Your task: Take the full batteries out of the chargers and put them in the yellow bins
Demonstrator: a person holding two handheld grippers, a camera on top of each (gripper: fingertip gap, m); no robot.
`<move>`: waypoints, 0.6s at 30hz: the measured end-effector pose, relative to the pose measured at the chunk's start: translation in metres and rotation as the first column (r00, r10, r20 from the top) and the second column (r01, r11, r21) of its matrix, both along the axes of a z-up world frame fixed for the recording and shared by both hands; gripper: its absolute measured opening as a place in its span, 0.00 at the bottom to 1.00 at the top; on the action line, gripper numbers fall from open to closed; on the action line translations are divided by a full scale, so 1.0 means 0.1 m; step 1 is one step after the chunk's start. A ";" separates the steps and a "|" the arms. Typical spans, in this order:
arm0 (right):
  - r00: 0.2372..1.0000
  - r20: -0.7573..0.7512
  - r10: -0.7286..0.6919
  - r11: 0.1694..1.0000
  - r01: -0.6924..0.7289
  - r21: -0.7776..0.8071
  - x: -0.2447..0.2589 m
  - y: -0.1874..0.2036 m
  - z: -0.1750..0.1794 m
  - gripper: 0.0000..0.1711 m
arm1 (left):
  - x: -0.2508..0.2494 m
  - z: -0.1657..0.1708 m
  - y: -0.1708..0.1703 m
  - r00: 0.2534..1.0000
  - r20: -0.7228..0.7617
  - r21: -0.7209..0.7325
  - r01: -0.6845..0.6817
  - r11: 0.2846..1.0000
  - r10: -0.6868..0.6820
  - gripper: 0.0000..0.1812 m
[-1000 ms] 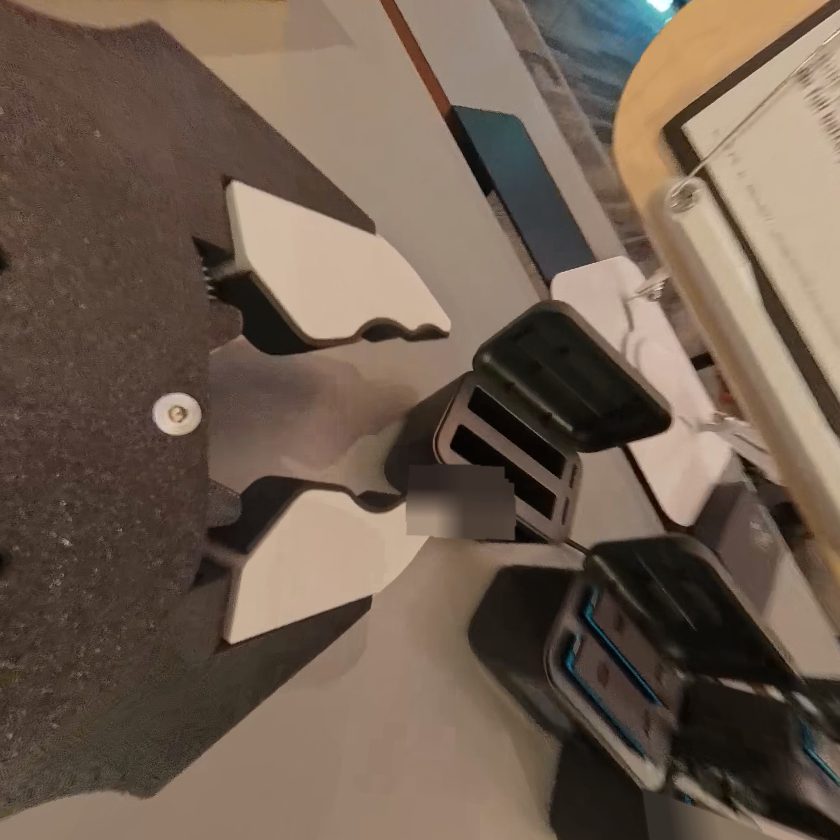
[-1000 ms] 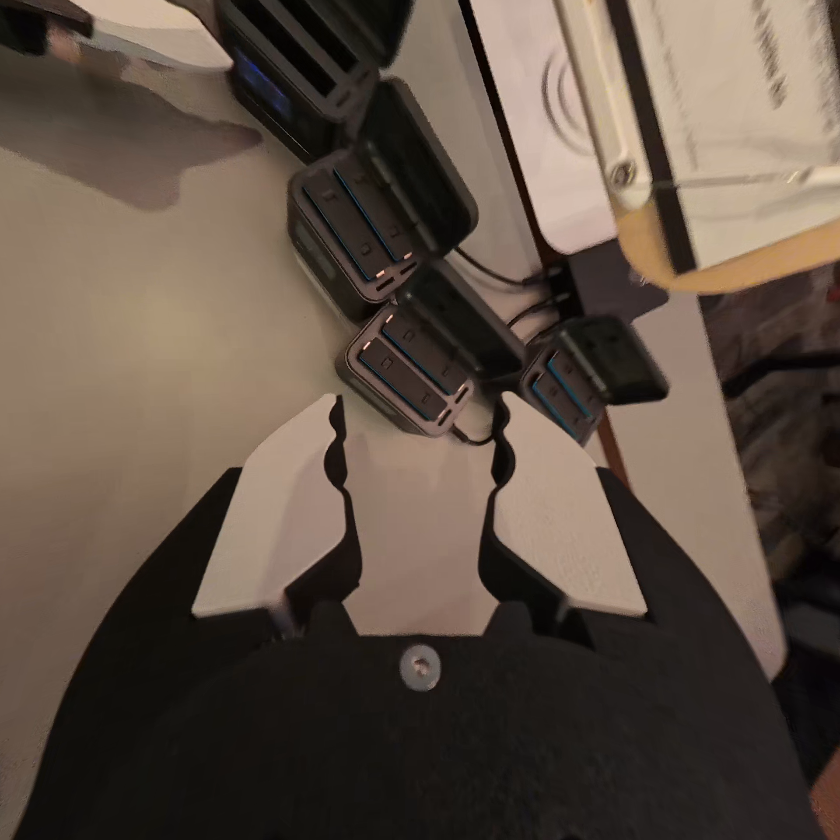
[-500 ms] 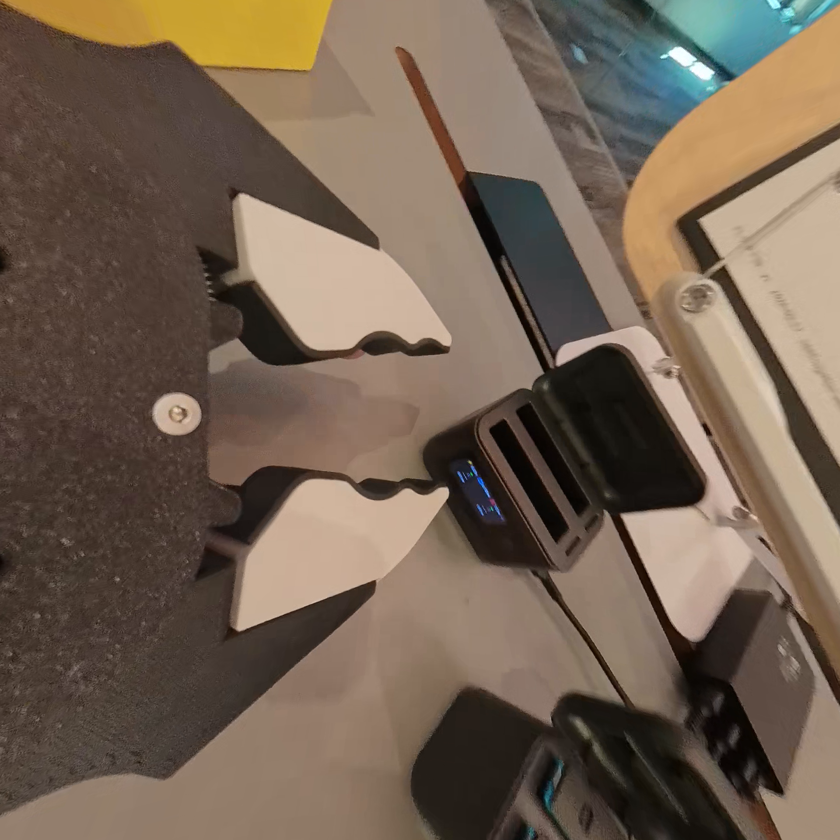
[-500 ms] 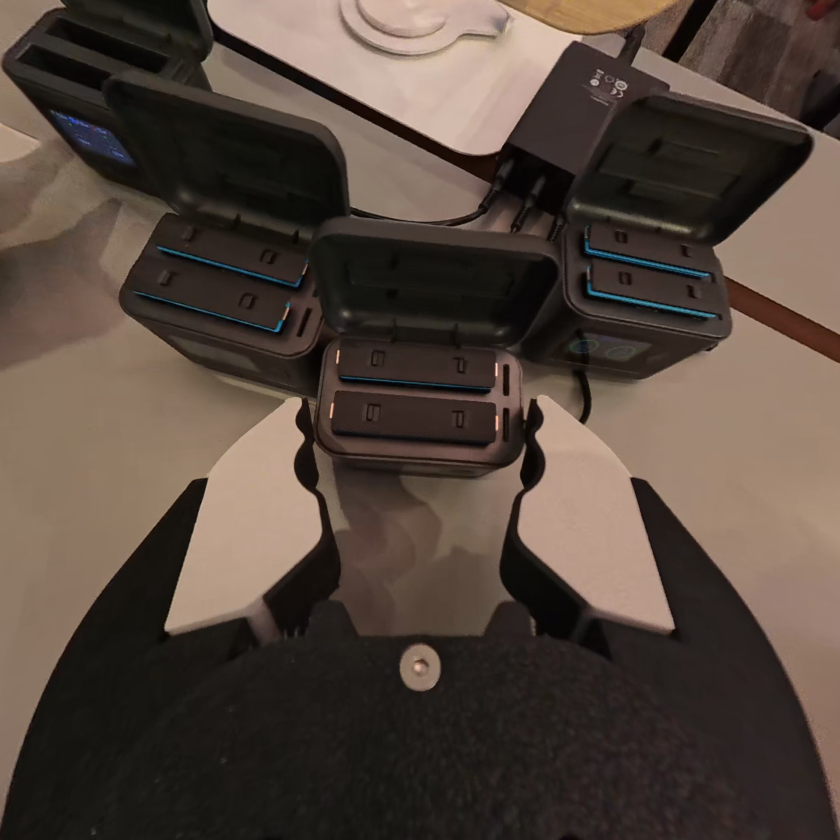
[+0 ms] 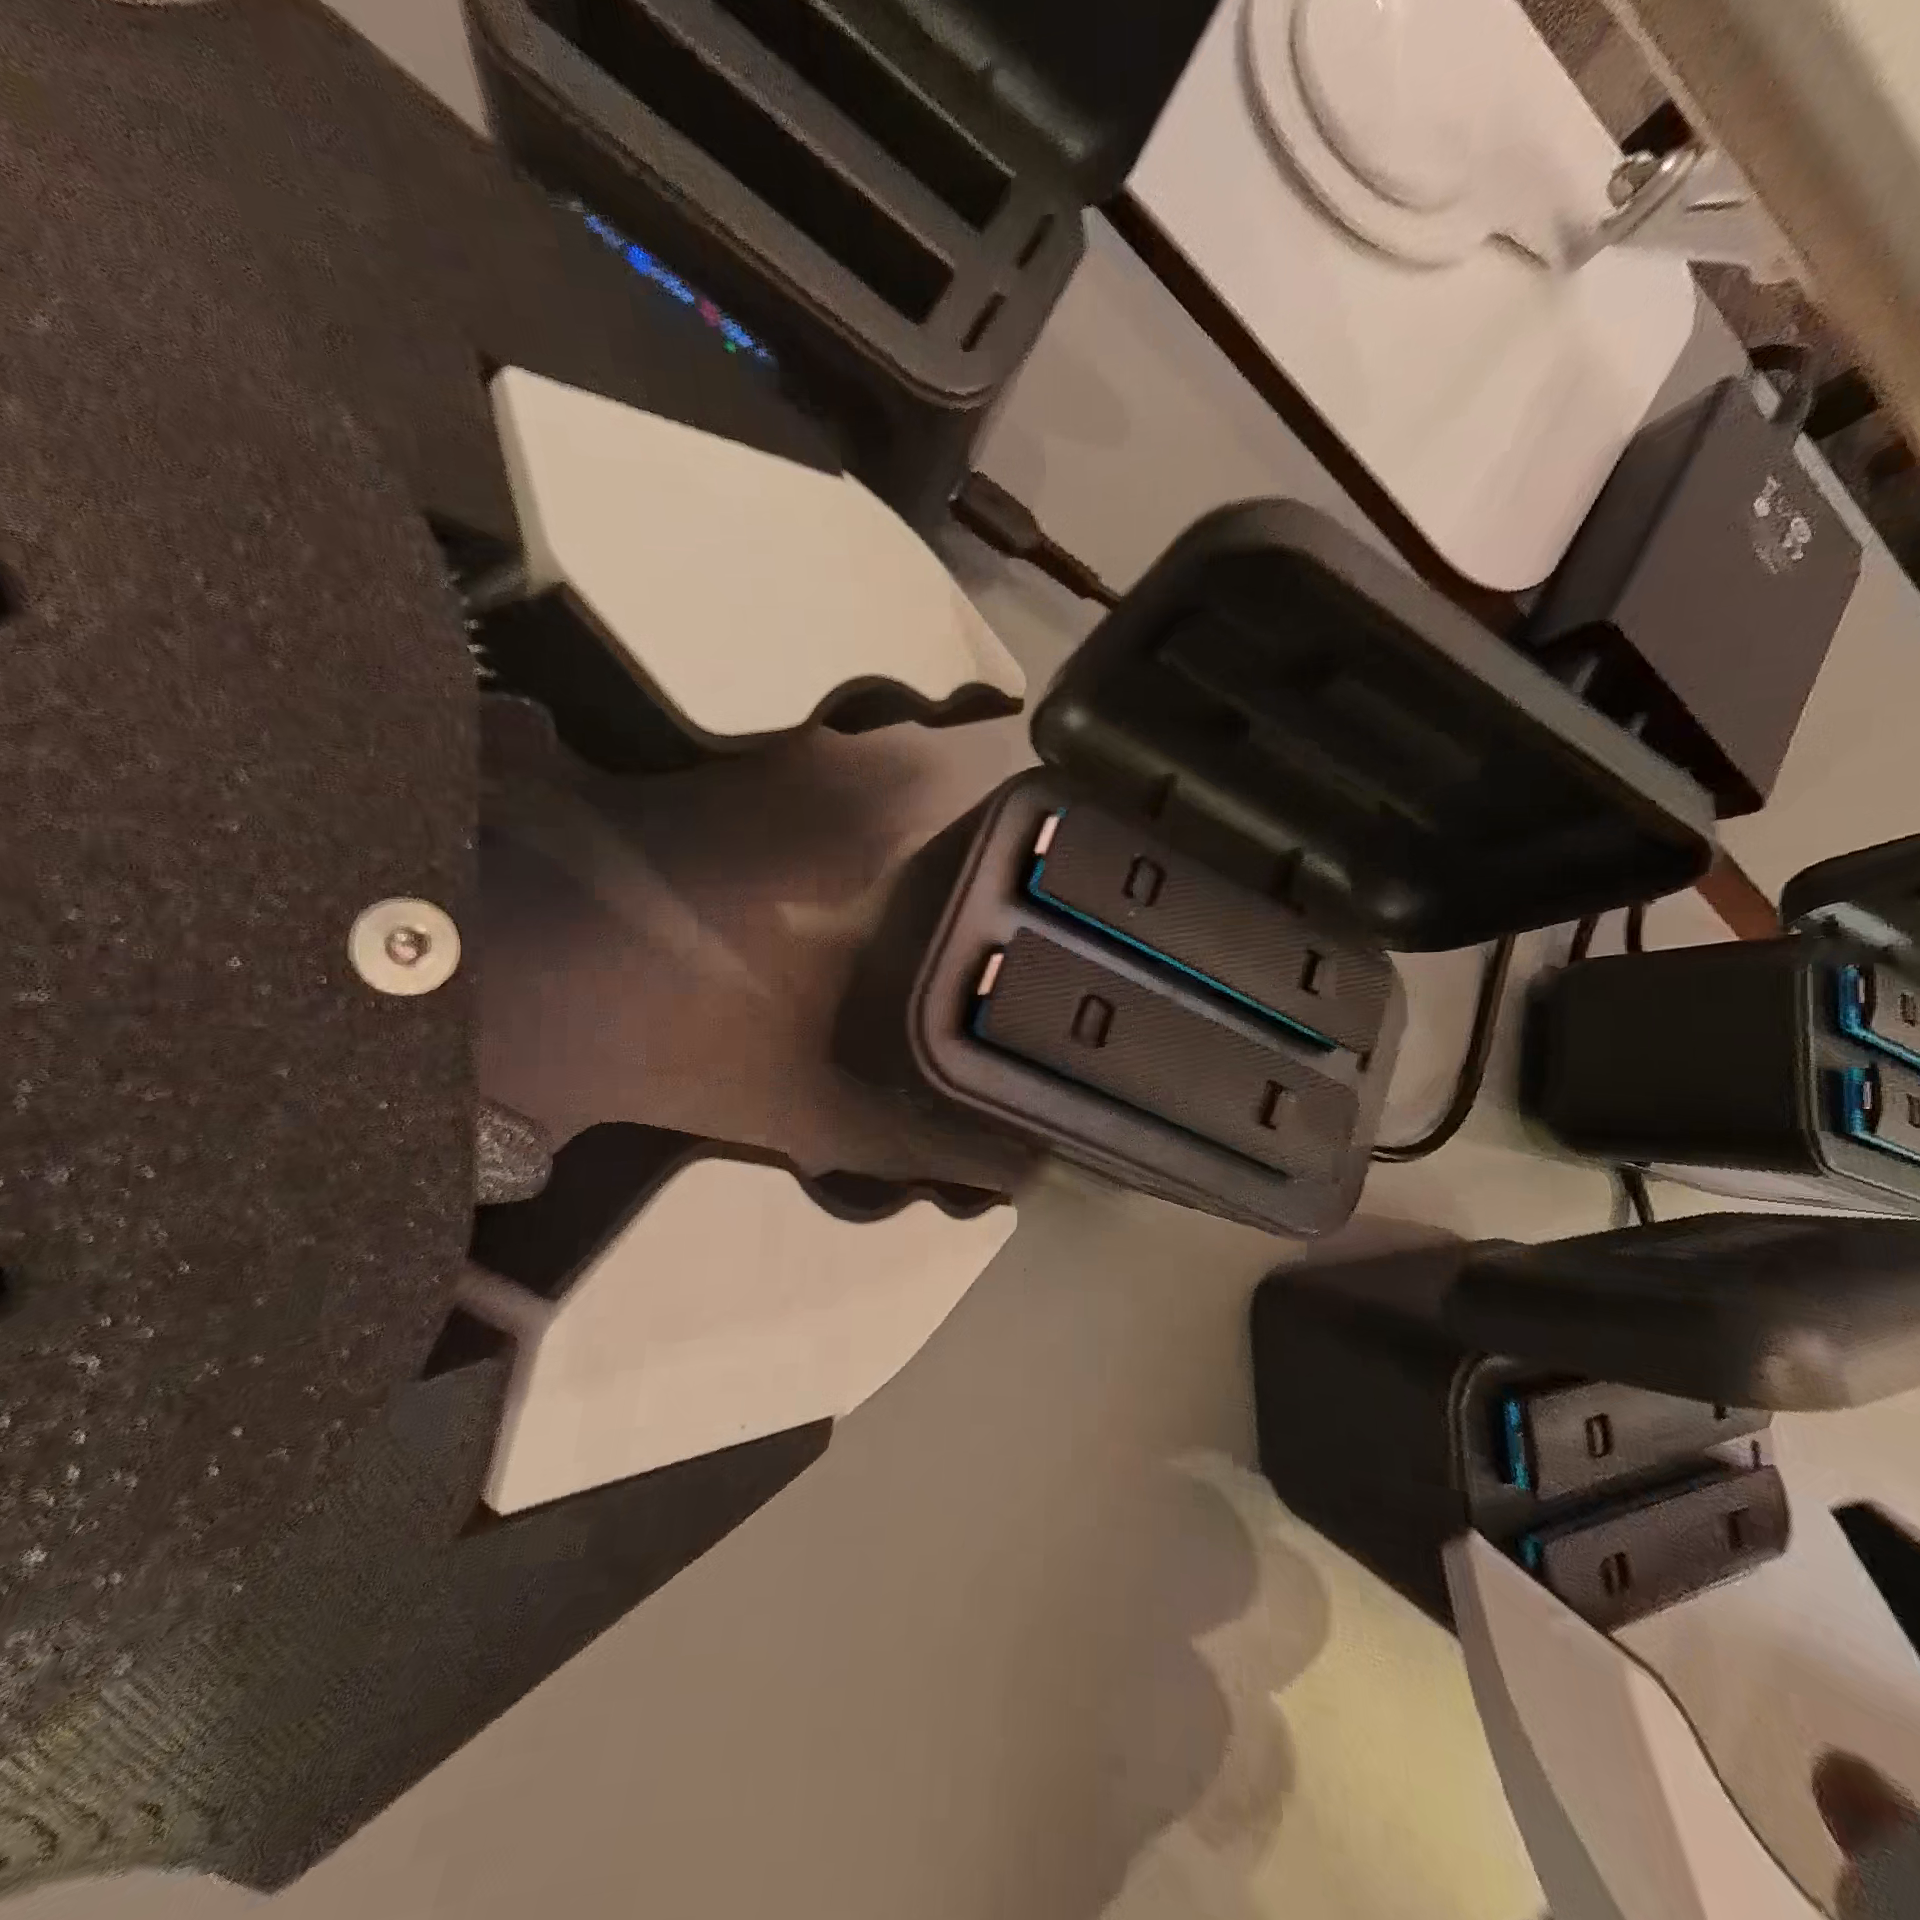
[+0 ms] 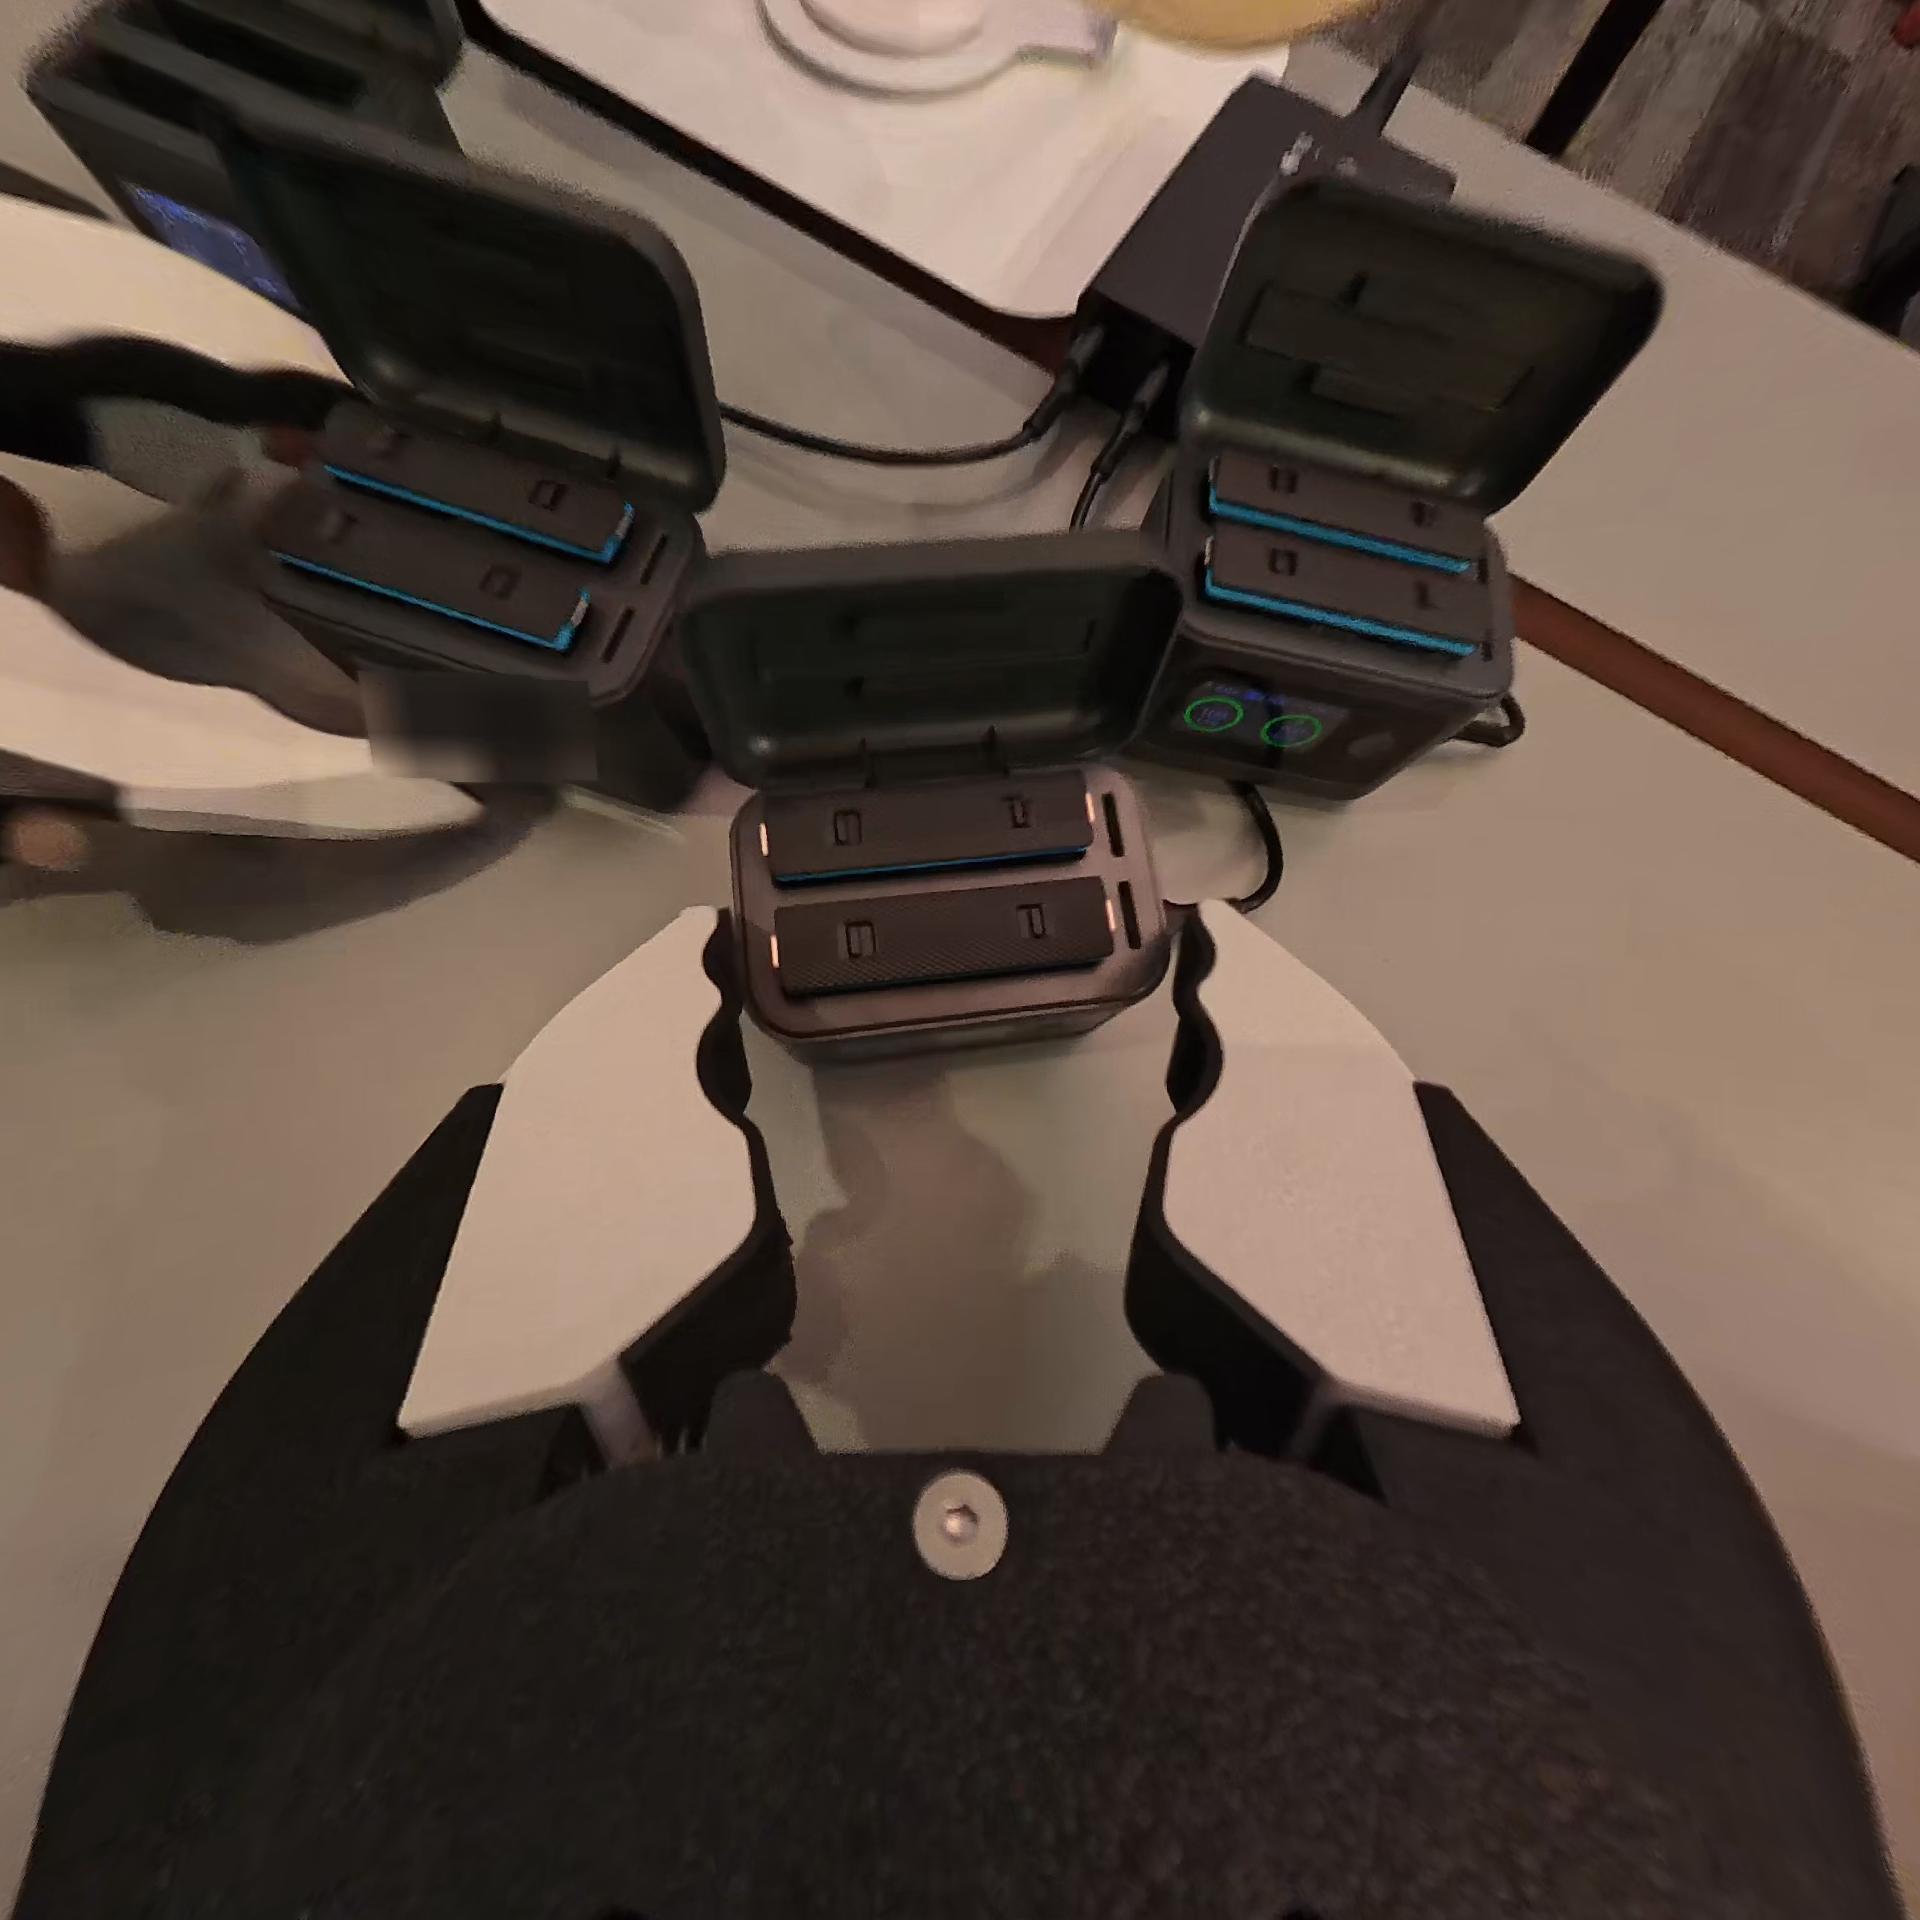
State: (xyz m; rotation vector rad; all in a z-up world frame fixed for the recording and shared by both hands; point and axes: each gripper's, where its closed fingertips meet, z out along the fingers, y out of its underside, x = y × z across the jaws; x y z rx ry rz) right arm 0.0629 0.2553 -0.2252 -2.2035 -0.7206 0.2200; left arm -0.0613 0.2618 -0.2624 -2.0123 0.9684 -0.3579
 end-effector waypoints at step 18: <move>0.973 -0.162 0.163 0.985 -0.153 0.076 -1.02 -0.44 0.19 0.42 | -0.02 0.06 -0.34 0.993 -0.009 0.023 -0.121 0.992 0.121 0.31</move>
